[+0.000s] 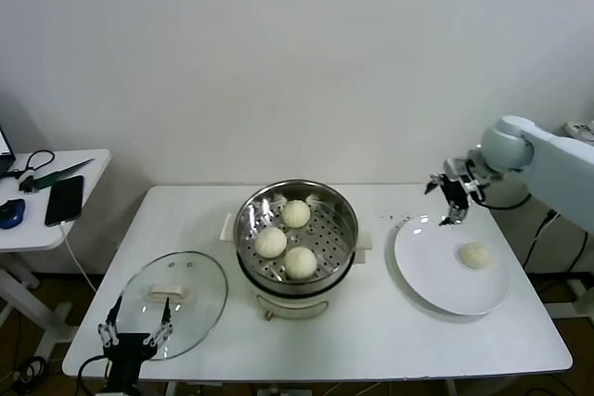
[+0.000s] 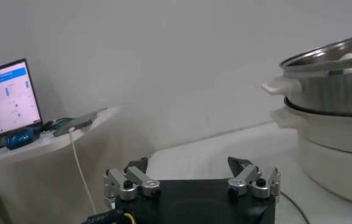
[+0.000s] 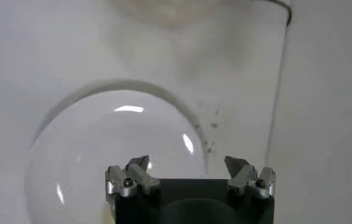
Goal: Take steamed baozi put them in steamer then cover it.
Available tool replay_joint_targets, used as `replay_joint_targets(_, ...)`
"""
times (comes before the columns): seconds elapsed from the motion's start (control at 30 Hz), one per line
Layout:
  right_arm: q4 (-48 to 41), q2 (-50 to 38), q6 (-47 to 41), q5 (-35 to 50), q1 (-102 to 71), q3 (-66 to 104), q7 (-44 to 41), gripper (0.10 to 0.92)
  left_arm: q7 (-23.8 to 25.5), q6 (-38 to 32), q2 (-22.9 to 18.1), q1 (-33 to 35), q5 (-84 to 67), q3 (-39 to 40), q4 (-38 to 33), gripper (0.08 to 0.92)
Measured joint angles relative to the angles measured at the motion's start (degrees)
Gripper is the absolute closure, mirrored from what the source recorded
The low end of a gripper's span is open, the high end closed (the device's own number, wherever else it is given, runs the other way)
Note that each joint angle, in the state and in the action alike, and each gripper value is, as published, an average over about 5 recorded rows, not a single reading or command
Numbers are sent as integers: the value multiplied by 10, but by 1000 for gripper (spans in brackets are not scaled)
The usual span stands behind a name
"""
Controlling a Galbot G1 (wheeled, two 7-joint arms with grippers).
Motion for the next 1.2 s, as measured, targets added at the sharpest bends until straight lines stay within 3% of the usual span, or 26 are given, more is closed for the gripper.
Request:
replay_joint_targets(0.47, -129, 14, 53, -114, -164, 167, -26, 203, 0, 2, -1, 12, 5, -2, -3, 177)
replay_joint_targets(1.2, -274, 89, 104, -202, -212, 239, -35, 203, -1, 0, -2, 13, 11, 0, 9, 177)
